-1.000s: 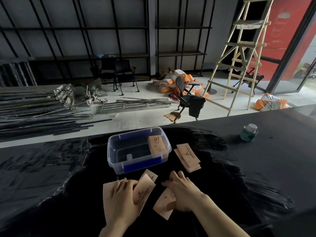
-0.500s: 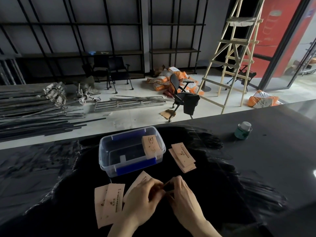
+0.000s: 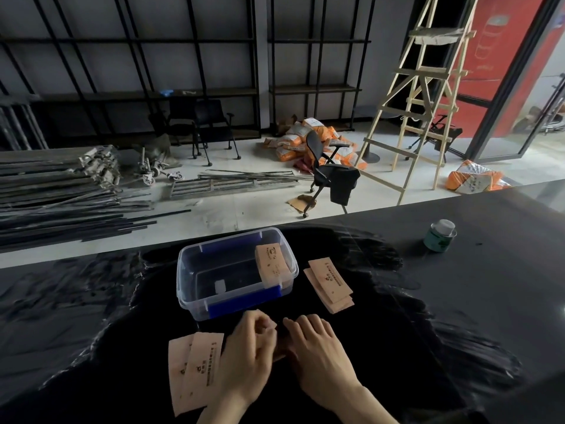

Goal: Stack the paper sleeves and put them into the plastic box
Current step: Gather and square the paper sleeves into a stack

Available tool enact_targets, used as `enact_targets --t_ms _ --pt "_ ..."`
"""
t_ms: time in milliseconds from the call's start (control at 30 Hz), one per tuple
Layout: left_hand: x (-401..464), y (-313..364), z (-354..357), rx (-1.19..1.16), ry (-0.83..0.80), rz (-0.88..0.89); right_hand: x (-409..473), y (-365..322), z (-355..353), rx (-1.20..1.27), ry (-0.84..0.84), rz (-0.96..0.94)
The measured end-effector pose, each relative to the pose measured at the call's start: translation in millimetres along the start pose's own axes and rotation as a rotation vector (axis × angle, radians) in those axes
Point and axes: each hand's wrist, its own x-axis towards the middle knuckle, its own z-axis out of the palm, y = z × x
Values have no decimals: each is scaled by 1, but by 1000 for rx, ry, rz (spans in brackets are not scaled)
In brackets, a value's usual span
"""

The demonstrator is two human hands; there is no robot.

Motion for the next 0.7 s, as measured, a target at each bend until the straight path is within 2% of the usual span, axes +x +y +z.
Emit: enact_targets --t_ms 67,133,167,333,467,533,700 --pt "4 -5 -9 217 101 -37 -1 0 -1 -25 31 -15" --pt "9 -6 -17 507 71 -89 0 -1 -2 -33 37 -16" --pt "11 -5 -19 564 42 -98 0 -2 -2 -32 33 -13" --pt "20 -5 -23 517 -67 -151 1 -1 -4 -32 23 -17" --pt "16 -7 -24 679 -161 -119 3 1 -3 -45 29 -31" --pt "18 -6 -22 618 -156 -103 5 0 -3 -19 24 -24" --pt "26 -11 -25 93 -34 -97 4 -1 -1 113 46 17"
